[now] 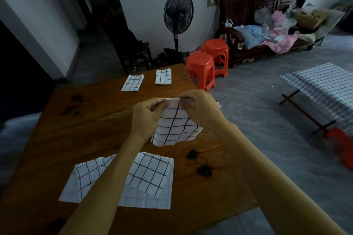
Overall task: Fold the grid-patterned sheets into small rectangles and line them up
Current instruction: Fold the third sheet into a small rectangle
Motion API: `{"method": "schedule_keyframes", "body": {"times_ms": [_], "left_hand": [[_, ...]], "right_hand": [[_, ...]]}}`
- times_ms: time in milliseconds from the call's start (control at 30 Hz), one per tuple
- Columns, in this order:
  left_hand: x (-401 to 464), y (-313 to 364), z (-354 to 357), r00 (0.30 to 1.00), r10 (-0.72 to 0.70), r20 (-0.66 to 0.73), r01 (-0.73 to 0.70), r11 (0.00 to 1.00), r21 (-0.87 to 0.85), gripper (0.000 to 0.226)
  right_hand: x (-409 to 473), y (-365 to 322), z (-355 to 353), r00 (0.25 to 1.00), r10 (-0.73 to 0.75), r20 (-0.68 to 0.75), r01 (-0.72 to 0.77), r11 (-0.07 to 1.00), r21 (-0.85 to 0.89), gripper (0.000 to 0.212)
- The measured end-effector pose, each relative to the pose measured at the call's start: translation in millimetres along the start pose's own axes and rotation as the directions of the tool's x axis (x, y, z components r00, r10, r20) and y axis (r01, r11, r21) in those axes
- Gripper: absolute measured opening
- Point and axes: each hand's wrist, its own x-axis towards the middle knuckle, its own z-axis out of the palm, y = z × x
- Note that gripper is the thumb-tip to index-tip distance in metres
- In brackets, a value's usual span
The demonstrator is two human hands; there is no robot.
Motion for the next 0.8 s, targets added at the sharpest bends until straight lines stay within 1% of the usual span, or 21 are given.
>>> {"method": "schedule_keyframes", "body": {"times_ms": [67,133,200,267,333,400,467,533,633,700,733,800], "left_hand": [[0.7,0.7,3.0,0.999,0.042,-0.015,-0.041,0.998,0.038,0.018],[1.9,2.4,4.9,0.997,0.065,-0.038,-0.063,0.996,0.062,0.015],[0.7,3.4,5.7,0.995,0.074,-0.061,-0.07,0.995,0.071,0.016],[-3.5,-0.1,7.2,0.995,0.055,-0.078,-0.049,0.996,0.074,0.016],[-8.6,-6.0,10.0,0.993,0.047,-0.104,-0.038,0.996,0.085,0.012],[-11.9,-6.9,13.7,0.99,0.074,-0.12,-0.061,0.992,0.108,0.013],[-13.0,-3.2,16.3,0.988,0.104,-0.11,-0.091,0.989,0.117,0.016],[-13.6,-1.7,16.9,0.988,0.126,-0.091,-0.115,0.986,0.121,0.019],[-16.6,-9.3,15.8,0.986,0.142,-0.087,-0.127,0.98,0.151,0.018],[-23.2,-19.0,15.3,0.985,0.136,-0.106,-0.118,0.979,0.164,0.02],[-27.6,-24.7,15.0,0.985,0.134,-0.109,-0.114,0.979,0.172,0.023],[-36.5,-35.2,13.3,0.984,0.145,-0.107,-0.121,0.971,0.206,0.036]], "right_hand": [[0.6,-9.2,0.6,0.998,-0.057,-0.022,0.057,0.998,-0.005,0.019],[1.6,-16.0,1.3,0.994,-0.092,-0.067,0.092,0.996,0.0,0.015],[1.9,-19.2,0.2,0.989,-0.064,-0.135,0.071,0.996,0.051,0.014],[2.5,-20.4,-2.0,0.984,-0.001,-0.176,0.024,0.992,0.125,0.013],[3.5,-21.4,-3.6,0.986,0.037,-0.162,-0.012,0.988,0.152,0.013],[3.9,-23.4,-4.8,0.992,0.024,-0.124,-0.005,0.989,0.151,0.015],[4.7,-26.4,-4.4,0.995,0.011,-0.095,0.004,0.988,0.157,0.017],[5.3,-29.9,-2.2,0.994,0.008,-0.108,0.009,0.988,0.155,0.014],[5.5,-31.9,-3.0,0.977,0.046,-0.208,-0.01,0.985,0.17,0.013],[6.2,-29.8,-9.1,0.953,0.104,-0.286,-0.035,0.971,0.235,0.014],[6.8,-28.1,-12.6,0.942,0.127,-0.312,-0.046,0.966,0.254,0.013],[6.8,-24.6,-17.8,0.926,0.144,-0.348,-0.063,0.97,0.234,0.012]]}}
